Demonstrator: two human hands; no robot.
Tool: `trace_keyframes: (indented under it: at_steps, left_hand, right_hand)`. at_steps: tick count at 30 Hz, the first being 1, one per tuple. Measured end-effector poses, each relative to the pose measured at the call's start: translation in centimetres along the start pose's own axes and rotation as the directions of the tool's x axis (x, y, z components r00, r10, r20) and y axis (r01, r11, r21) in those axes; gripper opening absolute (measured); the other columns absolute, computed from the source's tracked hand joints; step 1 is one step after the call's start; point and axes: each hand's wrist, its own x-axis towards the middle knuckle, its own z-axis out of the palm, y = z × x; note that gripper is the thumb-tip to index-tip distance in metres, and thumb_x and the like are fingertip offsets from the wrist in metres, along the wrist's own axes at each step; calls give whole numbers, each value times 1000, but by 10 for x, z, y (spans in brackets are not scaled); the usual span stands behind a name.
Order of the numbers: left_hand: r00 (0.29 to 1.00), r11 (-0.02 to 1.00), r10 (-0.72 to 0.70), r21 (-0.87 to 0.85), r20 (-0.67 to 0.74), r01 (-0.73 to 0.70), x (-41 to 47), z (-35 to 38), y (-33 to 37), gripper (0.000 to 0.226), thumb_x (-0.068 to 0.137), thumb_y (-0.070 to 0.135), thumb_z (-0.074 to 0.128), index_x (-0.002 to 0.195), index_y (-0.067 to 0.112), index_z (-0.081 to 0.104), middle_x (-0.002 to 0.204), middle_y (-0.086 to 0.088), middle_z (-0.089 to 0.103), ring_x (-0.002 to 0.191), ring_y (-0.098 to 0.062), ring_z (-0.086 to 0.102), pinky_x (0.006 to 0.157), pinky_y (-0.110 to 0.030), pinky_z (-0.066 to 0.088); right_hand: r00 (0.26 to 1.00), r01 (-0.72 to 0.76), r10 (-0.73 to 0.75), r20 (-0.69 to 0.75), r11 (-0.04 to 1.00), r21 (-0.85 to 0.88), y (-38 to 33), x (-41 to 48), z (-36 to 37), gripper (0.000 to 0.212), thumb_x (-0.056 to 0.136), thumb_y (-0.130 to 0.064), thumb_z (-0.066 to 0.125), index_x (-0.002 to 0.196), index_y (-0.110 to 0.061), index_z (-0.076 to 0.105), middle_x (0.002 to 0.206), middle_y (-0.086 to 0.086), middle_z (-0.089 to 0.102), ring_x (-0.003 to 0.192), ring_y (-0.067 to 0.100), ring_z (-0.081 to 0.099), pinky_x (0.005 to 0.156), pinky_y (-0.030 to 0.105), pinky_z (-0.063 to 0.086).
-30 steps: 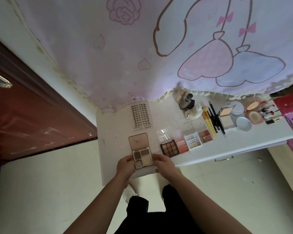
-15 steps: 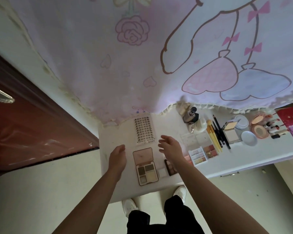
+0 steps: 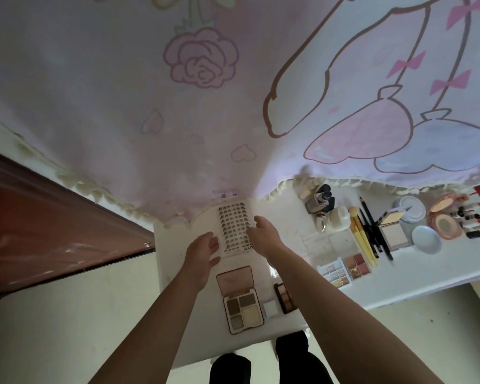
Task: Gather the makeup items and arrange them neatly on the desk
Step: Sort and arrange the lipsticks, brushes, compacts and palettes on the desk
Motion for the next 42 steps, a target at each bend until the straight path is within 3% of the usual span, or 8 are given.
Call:
trace_keyframes:
  at_steps: [7, 14, 21, 26, 30, 34, 37, 42]
  left_hand:
    - [998, 999, 21, -38, -51, -23, -3, -8, 12, 16, 100, 18, 50, 97, 9, 63, 96, -8, 63, 92, -24, 60, 86, -41, 49]
    - [999, 994, 43, -101, 22, -40, -32, -12, 29, 14, 99, 13, 52, 101, 3, 61, 94, -15, 61, 91, -29, 62, 72, -37, 55]
    - [983, 978, 108, -191, 151, -78, -88, -13, 45, 21, 98, 14, 54, 112, 2, 63, 92, -14, 60, 84, -25, 61, 75, -37, 56]
    - [895, 961, 234, -228, 381, -154, -126, -25, 54, 28, 94, 30, 62, 114, 11, 64, 107, -12, 64, 98, -26, 62, 95, -45, 50]
    - [772, 942, 318, -278, 550, -189, -147, -36, 48, 64, 71, 41, 84, 122, 13, 58, 112, -8, 62, 109, -23, 61, 100, -45, 49]
    - [665, 918, 384, -342, 641, -201, -159, -43, 34, 74, 77, 38, 82, 135, 7, 48, 131, -18, 49, 126, -33, 47, 109, -52, 39]
    - [662, 899, 434, -345, 611, -271, -173, -40, 25, 71, 72, 40, 85, 125, 6, 53, 129, -20, 50, 124, -35, 48, 113, -56, 33]
    - [686, 877, 478, -345, 549, -335, -198, -25, 9, 78, 65, 41, 89, 122, 5, 50, 119, -20, 50, 116, -38, 51, 106, -50, 41]
  right_hand:
    - [999, 25, -20, -49, 994, 106, 0, -5, -4, 59, 96, -14, 49, 153, -16, 31, 148, 6, 42, 128, 23, 49, 99, 35, 48]
    - [991, 77, -42, -125, 953, 292, -5, -29, -12, 51, 94, -8, 54, 144, -12, 47, 134, 7, 55, 119, 22, 57, 103, 43, 50]
    - [979, 181, -101, -180, 841, 510, -8, -89, -30, 40, 96, 0, 52, 136, -7, 53, 121, 7, 62, 106, 24, 65, 81, 29, 55]
    - [965, 263, -191, -182, 740, 619, -9, -136, -35, 36, 96, -1, 56, 131, -8, 58, 119, 10, 67, 102, 25, 69, 87, 35, 58]
    - [960, 242, -270, -77, 659, 712, -4, -176, -33, 29, 93, -3, 61, 122, -6, 62, 116, 17, 69, 106, 32, 68, 91, 42, 58]
    - [947, 253, -321, -24, 692, 676, 7, -199, -34, 26, 95, -6, 60, 121, -6, 65, 116, 18, 70, 103, 29, 70, 81, 34, 59]
    - [920, 302, -391, 35, 761, 574, 15, -213, -39, 30, 95, -25, 64, 119, -9, 67, 114, 15, 71, 104, 29, 69, 87, 34, 58]
    - [836, 470, -509, 203, 857, 213, 28, -232, -51, 82, 69, -58, 75, 140, -27, 49, 127, -9, 61, 104, 4, 67, 78, 16, 54]
